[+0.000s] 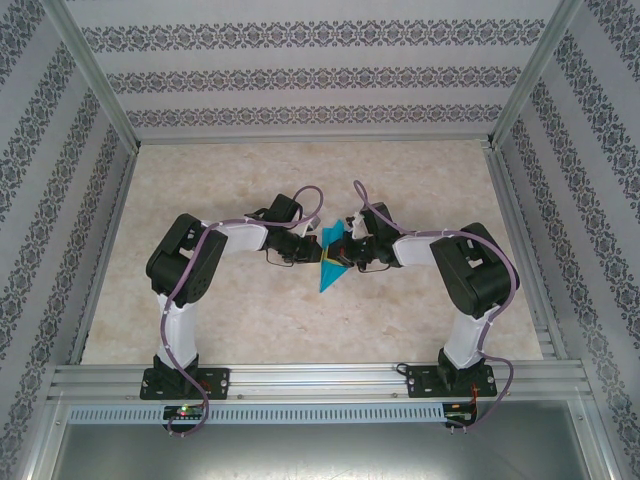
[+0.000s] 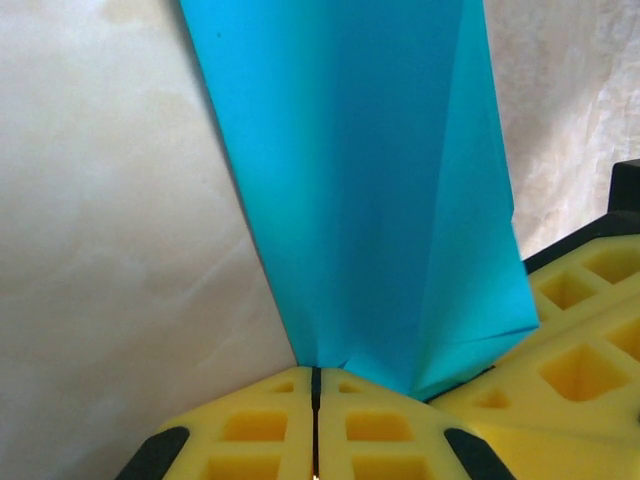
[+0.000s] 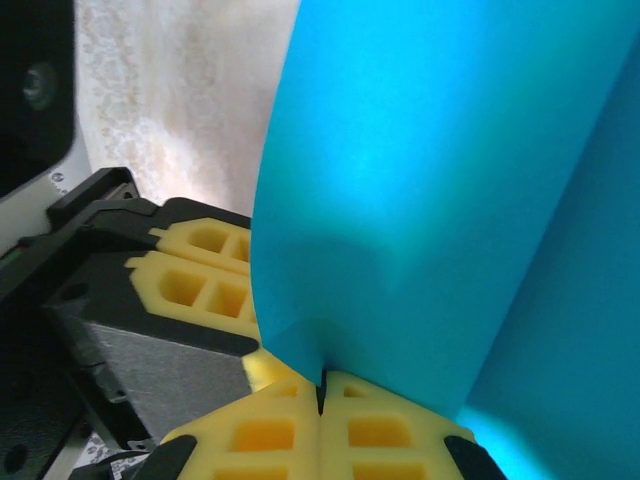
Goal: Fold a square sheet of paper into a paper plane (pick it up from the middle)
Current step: Fourth fold the wing at the center of the table.
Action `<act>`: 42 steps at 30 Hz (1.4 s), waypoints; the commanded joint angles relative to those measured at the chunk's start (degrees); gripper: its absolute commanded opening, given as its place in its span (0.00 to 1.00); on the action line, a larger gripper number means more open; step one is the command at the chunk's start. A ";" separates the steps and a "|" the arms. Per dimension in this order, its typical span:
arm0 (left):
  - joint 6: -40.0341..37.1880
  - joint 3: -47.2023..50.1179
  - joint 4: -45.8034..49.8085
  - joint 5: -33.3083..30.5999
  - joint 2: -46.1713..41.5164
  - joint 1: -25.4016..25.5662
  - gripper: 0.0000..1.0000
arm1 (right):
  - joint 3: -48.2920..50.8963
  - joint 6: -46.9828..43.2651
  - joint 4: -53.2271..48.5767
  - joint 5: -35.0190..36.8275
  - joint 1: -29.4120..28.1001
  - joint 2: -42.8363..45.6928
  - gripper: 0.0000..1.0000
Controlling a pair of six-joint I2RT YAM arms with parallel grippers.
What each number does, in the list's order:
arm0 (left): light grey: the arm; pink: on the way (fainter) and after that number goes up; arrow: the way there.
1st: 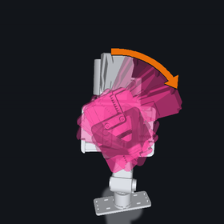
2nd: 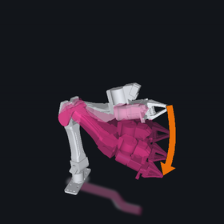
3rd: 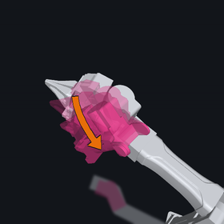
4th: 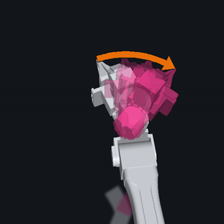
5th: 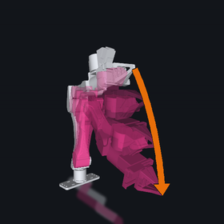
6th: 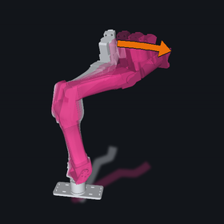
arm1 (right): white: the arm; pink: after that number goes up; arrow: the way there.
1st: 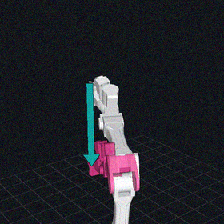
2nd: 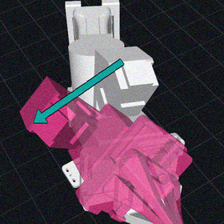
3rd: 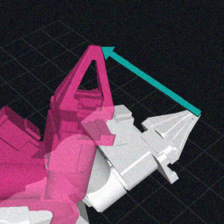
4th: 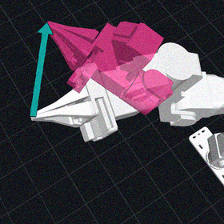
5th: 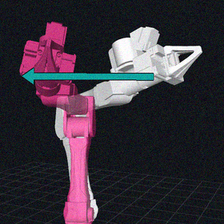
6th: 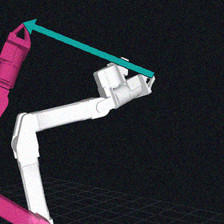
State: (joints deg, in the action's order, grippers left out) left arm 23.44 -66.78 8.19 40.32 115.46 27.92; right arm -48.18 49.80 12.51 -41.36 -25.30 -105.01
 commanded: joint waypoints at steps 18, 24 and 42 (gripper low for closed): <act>1.40 0.46 -1.43 -0.94 -0.42 0.29 0.00 | 1.35 0.98 1.16 0.10 -0.76 -2.41 0.01; 0.99 -0.40 0.81 -2.33 -2.11 0.04 0.00 | 1.76 0.47 -0.49 1.03 -0.21 -1.10 0.01; 2.01 -1.86 1.59 -0.85 -5.72 0.03 0.00 | -0.24 1.25 -0.34 1.12 -0.10 -3.45 0.01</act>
State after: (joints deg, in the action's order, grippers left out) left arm 24.97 -66.78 8.56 39.83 112.99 27.75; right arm -47.31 50.89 12.25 -40.82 -25.50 -106.98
